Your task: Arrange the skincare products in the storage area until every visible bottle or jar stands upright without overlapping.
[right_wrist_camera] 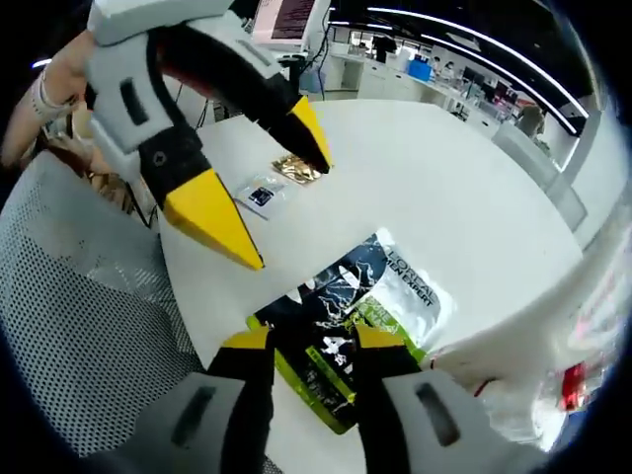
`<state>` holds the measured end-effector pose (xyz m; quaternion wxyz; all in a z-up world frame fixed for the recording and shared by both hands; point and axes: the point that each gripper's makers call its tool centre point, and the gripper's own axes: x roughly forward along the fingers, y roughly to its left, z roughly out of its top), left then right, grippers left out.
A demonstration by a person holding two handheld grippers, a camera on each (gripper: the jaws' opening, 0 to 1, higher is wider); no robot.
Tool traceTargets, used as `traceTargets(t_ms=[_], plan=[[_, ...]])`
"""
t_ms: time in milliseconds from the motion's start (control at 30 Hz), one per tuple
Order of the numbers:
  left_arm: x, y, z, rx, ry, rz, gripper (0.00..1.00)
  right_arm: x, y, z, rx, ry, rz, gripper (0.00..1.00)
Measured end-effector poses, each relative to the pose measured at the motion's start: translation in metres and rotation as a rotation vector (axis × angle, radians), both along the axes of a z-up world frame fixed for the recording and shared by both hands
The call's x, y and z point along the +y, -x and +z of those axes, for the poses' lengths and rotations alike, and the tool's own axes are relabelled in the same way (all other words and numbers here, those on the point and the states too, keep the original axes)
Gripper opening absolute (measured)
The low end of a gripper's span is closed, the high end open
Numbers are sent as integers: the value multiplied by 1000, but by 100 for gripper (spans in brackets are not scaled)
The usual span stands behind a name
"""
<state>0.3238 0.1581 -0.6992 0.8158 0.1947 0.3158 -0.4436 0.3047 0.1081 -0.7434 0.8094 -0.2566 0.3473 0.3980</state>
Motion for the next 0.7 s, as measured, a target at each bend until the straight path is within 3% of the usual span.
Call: traceTargets(t_ms=[200, 400, 700], plan=[[7, 9, 3, 3, 14, 35, 49, 0, 10, 19, -49, -30, 27, 33], [11, 17, 15, -8, 47, 79, 52, -11, 16, 50, -136, -61, 19, 35], [18, 27, 34, -38, 93, 139, 58, -47, 23, 93, -231, -114, -87, 49]])
